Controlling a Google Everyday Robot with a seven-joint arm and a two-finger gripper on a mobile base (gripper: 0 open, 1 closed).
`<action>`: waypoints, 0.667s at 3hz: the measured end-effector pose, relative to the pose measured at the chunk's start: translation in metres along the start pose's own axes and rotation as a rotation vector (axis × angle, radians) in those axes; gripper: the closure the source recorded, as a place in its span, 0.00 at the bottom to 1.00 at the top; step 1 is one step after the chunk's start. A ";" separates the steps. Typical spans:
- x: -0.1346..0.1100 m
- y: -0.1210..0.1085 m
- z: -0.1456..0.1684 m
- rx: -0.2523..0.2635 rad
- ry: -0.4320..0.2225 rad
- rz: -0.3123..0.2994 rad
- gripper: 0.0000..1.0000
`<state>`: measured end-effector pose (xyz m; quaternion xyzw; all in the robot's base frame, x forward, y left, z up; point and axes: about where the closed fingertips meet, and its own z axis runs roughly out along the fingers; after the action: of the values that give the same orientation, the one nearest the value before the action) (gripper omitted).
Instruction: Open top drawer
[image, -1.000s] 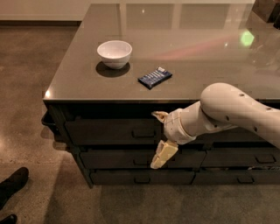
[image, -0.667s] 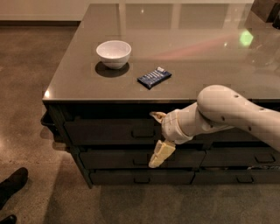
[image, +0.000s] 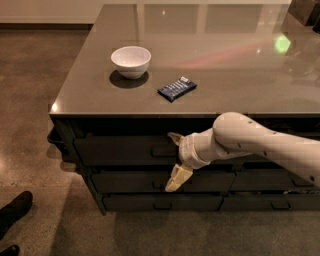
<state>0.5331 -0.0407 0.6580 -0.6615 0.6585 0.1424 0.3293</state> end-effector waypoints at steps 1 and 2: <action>0.002 -0.010 0.012 0.052 0.031 -0.026 0.00; -0.004 -0.023 0.015 0.101 0.059 -0.067 0.00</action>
Offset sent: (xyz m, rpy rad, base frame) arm 0.0428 0.0133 0.0049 -0.1046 -0.1937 -0.0412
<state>0.5589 -0.0306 0.6553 -0.6698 0.6516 0.0781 0.3474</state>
